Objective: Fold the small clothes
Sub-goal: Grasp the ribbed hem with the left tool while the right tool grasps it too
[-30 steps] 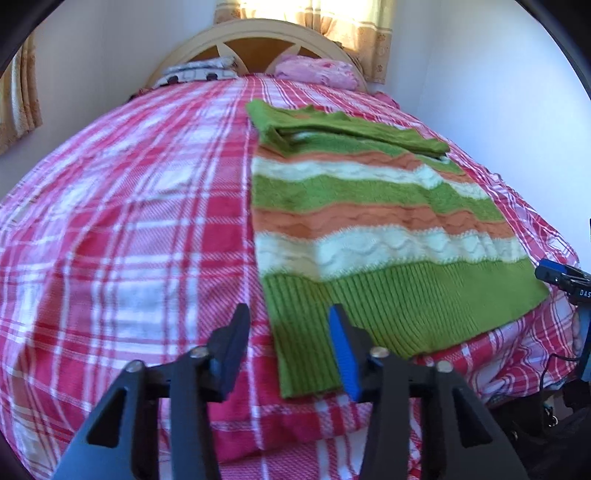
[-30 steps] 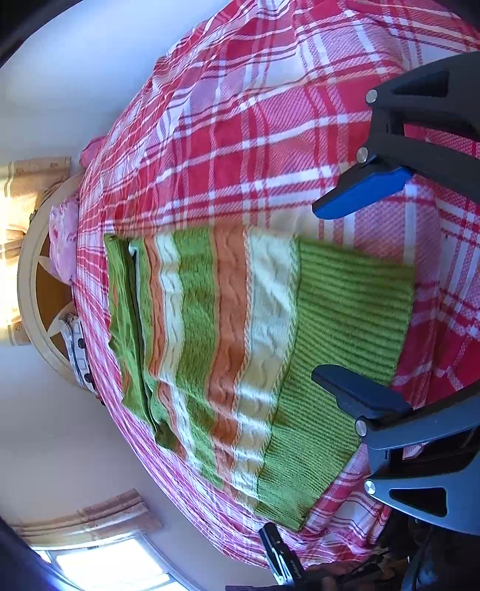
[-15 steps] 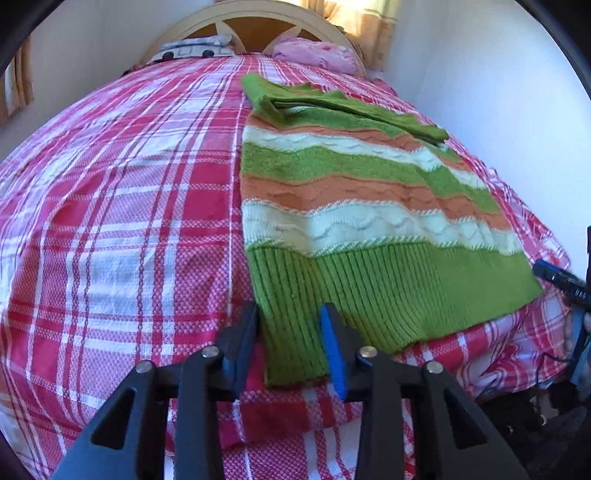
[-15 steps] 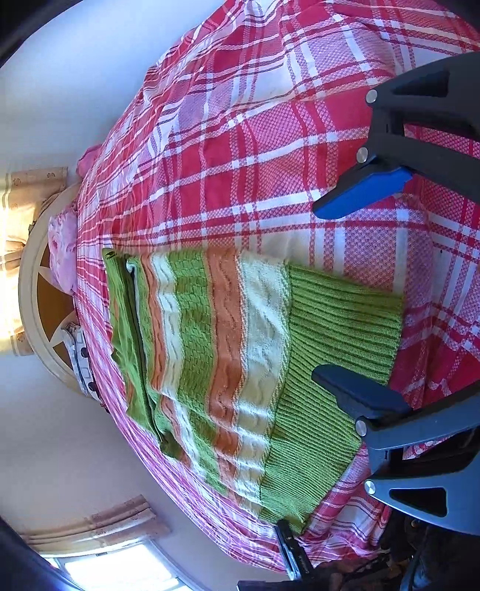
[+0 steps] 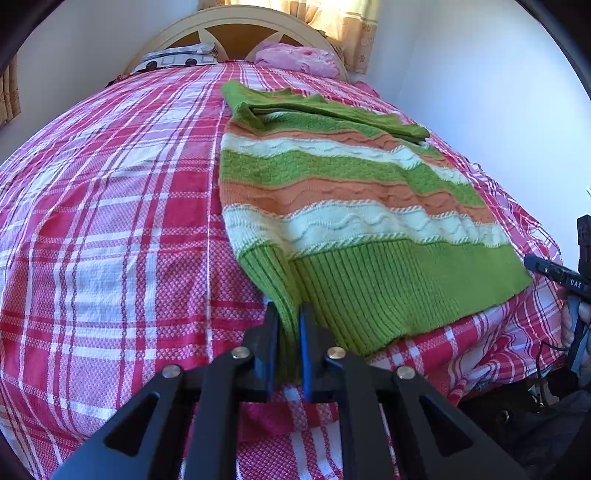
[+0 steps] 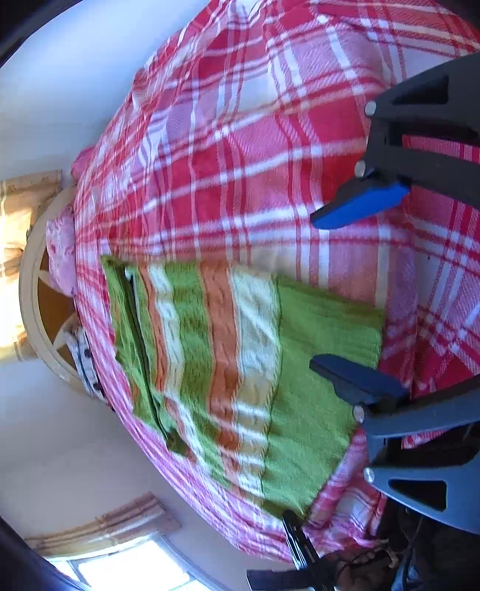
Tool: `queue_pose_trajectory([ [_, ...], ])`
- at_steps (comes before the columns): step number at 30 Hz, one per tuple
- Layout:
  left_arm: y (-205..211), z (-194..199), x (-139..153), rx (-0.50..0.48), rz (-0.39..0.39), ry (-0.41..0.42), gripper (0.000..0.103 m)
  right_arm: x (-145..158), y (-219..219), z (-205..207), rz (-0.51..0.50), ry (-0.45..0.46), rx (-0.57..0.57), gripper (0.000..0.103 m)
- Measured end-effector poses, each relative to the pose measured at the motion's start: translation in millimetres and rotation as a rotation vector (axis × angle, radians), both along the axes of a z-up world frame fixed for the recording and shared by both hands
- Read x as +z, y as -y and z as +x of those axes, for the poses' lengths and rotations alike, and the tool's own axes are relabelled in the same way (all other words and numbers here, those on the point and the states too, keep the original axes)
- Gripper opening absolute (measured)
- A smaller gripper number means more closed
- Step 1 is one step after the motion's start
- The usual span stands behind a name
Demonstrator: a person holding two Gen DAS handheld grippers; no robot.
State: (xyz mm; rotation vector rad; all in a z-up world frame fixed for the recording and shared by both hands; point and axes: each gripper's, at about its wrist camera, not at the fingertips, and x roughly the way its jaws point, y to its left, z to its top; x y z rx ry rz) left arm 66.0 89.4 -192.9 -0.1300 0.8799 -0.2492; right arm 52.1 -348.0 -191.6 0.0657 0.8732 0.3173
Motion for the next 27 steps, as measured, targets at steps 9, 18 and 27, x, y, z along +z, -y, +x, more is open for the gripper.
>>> queue_pose_trajectory([
  [9, -8, 0, -4, 0.005, -0.064, 0.001, 0.012, -9, -23, -6, -0.009, -0.015, 0.073, 0.021],
  [18, -25, -6, 29, -0.008, -0.229, 0.103, 0.011, 19, -1, -14, 0.161, 0.106, 0.05, 0.005],
  [27, -32, 3, 49, -0.019, -0.276, 0.143, 0.01, 13, 10, -5, 0.271, 0.073, 0.024, 0.005],
])
